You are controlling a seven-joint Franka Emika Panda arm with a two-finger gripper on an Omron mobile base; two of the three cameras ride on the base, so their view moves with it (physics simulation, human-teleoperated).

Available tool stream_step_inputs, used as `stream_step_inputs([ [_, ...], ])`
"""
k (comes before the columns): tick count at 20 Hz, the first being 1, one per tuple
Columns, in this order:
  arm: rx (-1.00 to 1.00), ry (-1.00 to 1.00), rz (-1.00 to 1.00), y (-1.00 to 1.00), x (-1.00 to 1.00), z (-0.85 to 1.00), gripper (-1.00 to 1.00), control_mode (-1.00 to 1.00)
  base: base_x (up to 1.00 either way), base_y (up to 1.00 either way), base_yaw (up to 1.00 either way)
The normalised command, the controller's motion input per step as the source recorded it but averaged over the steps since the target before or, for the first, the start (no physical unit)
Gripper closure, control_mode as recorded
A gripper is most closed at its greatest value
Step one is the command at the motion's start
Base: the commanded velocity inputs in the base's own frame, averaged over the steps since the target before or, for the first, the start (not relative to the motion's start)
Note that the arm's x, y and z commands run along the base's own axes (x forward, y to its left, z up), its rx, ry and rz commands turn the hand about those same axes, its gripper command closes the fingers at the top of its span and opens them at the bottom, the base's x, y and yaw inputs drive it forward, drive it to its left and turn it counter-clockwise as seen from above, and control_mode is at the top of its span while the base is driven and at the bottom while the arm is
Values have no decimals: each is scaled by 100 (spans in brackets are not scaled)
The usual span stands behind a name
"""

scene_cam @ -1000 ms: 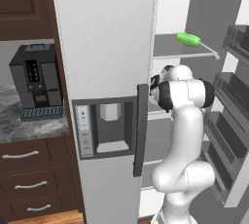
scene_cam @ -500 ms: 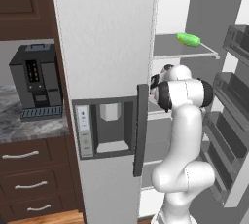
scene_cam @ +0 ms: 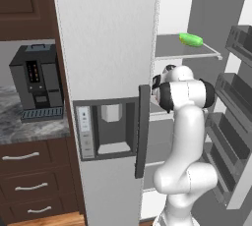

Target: Transport the steak from the fridge to the microwave and turn on the microwave.

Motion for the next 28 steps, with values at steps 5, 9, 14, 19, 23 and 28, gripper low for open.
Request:
stream_step_inputs([
  [5, 0, 0, 1, 0, 0, -27, -100, -100, 0, 0, 0],
  [9, 0, 0, 1, 0, 0, -30, -100, -100, 0, 0, 0],
  [14, 0, 1, 4, 0, -2, -32, -100, -100, 0, 0, 0],
  [19, 0, 1, 7, 0, -3, -34, -100, -100, 0, 0, 0],
  [23, -1, 1, 8, 0, -2, -36, -100, -100, 0, 0, 0],
  [28, -3, 2, 7, 0, -1, -38, -100, -100, 0, 0, 0],
])
